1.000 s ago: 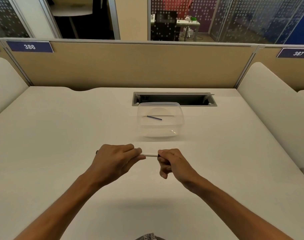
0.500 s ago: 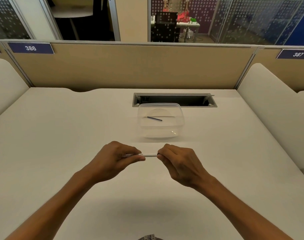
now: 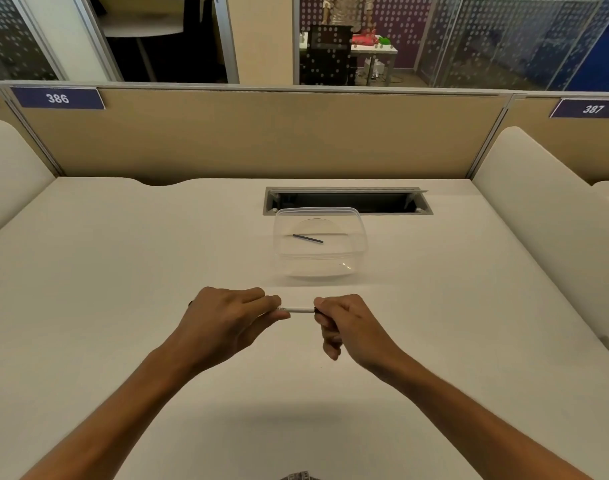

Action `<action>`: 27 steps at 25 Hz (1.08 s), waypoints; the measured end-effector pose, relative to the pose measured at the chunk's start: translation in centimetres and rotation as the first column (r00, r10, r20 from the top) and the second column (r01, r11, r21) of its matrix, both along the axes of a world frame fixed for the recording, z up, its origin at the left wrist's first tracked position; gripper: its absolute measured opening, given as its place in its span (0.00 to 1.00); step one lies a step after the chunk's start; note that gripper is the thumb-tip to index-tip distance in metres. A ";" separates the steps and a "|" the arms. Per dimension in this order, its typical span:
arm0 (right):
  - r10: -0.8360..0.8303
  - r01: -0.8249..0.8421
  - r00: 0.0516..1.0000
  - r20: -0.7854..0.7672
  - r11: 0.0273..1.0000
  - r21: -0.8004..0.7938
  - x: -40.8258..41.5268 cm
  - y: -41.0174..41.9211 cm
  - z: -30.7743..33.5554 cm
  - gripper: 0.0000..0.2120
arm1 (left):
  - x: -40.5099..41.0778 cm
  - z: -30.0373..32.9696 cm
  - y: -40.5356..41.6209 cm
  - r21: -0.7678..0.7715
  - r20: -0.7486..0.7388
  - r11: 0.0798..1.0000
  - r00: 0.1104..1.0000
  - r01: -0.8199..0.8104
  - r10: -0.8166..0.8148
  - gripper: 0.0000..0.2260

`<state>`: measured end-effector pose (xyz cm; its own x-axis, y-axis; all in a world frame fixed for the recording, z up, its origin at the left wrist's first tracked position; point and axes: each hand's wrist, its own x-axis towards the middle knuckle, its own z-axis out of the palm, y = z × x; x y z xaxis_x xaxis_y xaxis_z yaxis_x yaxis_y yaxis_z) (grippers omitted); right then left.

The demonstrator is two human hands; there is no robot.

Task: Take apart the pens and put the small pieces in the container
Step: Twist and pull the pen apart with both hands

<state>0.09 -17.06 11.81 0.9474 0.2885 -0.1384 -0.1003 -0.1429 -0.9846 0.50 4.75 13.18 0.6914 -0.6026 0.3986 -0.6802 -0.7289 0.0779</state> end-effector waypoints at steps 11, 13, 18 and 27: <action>0.375 0.264 0.465 0.802 0.806 -0.530 0.7 -1.6 -0.3 0.13 | 1.1 0.1 0.9 -0.435 -0.487 0.897 0.859 -0.083 -0.156 0.13; 0.290 0.172 0.598 0.747 0.864 -0.473 0.5 -1.3 -0.2 0.12 | 0.9 0.5 0.7 -0.403 -0.380 0.914 0.917 -0.045 -0.122 0.12; 0.134 -0.130 0.990 -0.045 0.988 0.087 0.4 -0.6 0.3 0.19 | 0.5 1.0 0.4 0.005 0.091 1.000 0.996 0.014 -0.014 0.11; 0.311 0.291 0.598 0.739 0.774 -0.562 -0.1 -1.8 -0.1 0.08 | 0.4 0.4 -0.2 -0.244 -0.212 0.968 0.977 -0.062 0.009 0.15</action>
<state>-0.03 -18.85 11.69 0.7536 0.4420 0.4865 0.6339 -0.6843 -0.3602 0.92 4.57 13.58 0.7937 -0.4768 0.3779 -0.6040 -0.6920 0.3954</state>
